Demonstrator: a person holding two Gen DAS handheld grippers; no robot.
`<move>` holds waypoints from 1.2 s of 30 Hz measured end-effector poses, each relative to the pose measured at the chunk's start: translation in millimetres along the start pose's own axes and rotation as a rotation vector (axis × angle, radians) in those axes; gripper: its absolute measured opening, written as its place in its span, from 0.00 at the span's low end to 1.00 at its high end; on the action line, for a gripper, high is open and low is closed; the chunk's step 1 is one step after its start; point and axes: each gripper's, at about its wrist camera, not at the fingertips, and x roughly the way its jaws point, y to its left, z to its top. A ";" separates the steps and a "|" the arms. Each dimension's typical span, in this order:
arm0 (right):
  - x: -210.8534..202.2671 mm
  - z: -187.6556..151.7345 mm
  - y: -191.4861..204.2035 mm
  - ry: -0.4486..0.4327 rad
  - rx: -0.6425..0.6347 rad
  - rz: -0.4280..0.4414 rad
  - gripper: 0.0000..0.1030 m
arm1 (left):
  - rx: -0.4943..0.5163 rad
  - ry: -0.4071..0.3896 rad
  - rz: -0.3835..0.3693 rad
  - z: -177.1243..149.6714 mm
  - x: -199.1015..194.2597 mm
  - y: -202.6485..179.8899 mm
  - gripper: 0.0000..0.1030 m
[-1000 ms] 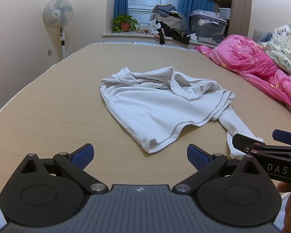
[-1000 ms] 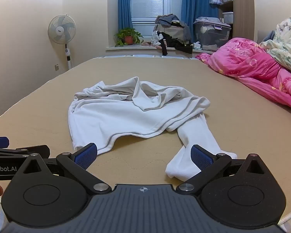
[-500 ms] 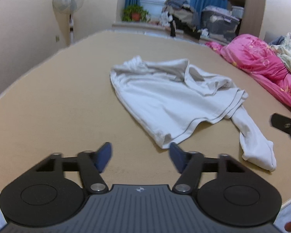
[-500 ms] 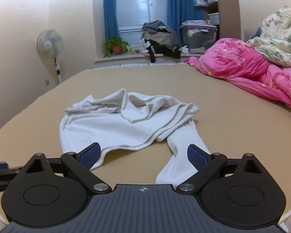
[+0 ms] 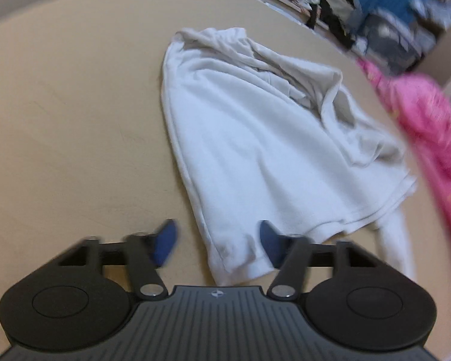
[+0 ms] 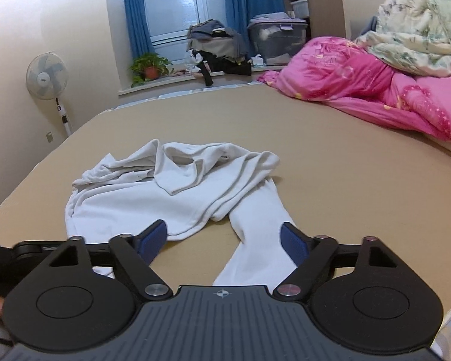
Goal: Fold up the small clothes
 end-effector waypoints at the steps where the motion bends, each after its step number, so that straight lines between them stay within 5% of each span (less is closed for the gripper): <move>1: 0.3 0.0 -1.8 0.003 0.005 0.009 0.69 | 0.077 0.023 0.030 1.0 1.6 -7.4 0.07; 3: 0.2 0.3 -7.9 0.006 0.021 0.024 0.57 | 0.177 0.033 0.043 2.3 -9.6 -13.6 0.06; 7: 0.2 2.4 -22.2 0.030 0.096 0.044 0.38 | 0.277 -0.082 -0.035 3.7 -79.9 13.0 0.06; 11: -11.2 5.3 -34.7 0.025 0.142 0.040 0.35 | 0.366 -0.141 -0.017 -4.5 -152.9 63.1 0.05; 15: -25.6 7.1 -55.3 0.003 0.190 0.010 0.35 | 0.275 -0.115 -0.046 -11.1 -187.1 132.5 0.06; 21: -5.2 9.6 -73.8 0.069 0.239 0.026 0.38 | 0.159 -0.039 -0.054 -21.5 -166.1 183.9 0.13; 24: 24.1 11.6 -65.7 0.135 0.216 0.081 0.38 | 0.199 -0.056 -0.071 -24.8 -157.1 185.1 0.37; 25: 36.4 14.1 -60.7 0.158 0.191 0.094 0.45 | 0.208 -0.058 -0.081 -27.5 -150.7 185.5 0.48; 29: 76.0 11.5 -41.3 0.172 0.067 0.036 0.64 | 0.169 0.005 -0.057 -25.3 -107.1 171.3 0.48; 33: 109.6 4.7 -26.4 0.191 -0.062 0.051 0.65 | 0.167 0.020 -0.057 -19.4 -92.9 163.7 0.44; 36: 125.4 -2.7 -12.9 0.213 -0.174 0.078 0.59 | 0.214 0.063 -0.042 -24.4 -81.4 155.7 0.15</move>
